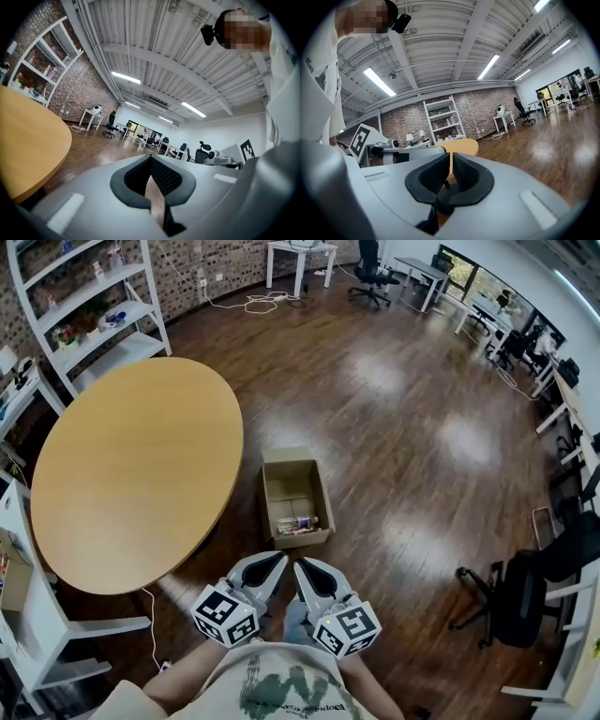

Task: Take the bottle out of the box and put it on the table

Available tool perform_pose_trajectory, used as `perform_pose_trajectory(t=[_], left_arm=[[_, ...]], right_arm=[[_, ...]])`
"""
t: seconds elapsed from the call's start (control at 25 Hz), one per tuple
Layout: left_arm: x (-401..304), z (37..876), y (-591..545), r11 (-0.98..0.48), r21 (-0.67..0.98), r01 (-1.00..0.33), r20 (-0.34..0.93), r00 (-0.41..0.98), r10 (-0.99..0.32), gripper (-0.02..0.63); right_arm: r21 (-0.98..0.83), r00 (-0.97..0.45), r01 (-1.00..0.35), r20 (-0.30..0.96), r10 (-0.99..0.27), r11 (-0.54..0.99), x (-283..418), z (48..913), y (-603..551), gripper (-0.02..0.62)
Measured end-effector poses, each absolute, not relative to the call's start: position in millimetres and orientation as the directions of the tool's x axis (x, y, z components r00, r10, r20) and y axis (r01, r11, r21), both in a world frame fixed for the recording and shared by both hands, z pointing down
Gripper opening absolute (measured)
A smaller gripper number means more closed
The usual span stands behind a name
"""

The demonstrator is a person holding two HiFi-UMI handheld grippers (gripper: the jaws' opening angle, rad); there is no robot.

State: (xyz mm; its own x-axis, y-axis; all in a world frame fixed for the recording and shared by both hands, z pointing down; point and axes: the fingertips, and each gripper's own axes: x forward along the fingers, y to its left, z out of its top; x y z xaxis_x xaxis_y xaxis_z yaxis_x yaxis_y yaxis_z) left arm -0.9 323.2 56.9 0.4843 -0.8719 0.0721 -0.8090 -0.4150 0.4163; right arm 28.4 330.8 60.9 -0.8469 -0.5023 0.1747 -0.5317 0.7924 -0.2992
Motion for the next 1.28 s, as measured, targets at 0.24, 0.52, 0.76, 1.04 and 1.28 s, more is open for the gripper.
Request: perform_pose_trajectory(t=[0.24, 0.52, 0.76, 1.04, 1.28], left_arm=[[3.5, 60.2, 257.5, -0.413, 0.4, -0.818, 0.087, 0.483, -0.871, -0.002], [0.9, 72.6, 181.9, -0.365, 0.404, -0.839, 0.106, 0.439, -0.892, -0.002], [6.2, 95.5, 120.4, -0.304, 0.378, -0.874, 0.166, 0.387, -0.907, -0.002], [13.7, 135.9, 74.4, -0.247, 0.393, -0.886, 0.251, 0.362, -0.898, -0.003], [11.7, 183.6, 53.9, -0.208, 0.428, -0.88, 0.315, 0.361, -0.878, -0.003]], right_arm=[[-0.336, -0.855, -0.518, 0.178, -0.487, 0.787, 27.0, 74.7, 266.9, 0.018], [-0.415, -0.861, -0.507, 0.194, -0.471, 0.756, 26.9, 94.8, 195.5, 0.017], [-0.434, -0.856, -0.515, 0.216, -0.469, 0.74, 38.6, 110.3, 127.9, 0.018], [-0.429, -0.844, -0.536, 0.287, -0.453, 0.727, 49.6, 152.7, 67.3, 0.0], [-0.423, -0.819, -0.57, 0.362, -0.446, 0.704, 44.4, 193.9, 41.8, 0.007]])
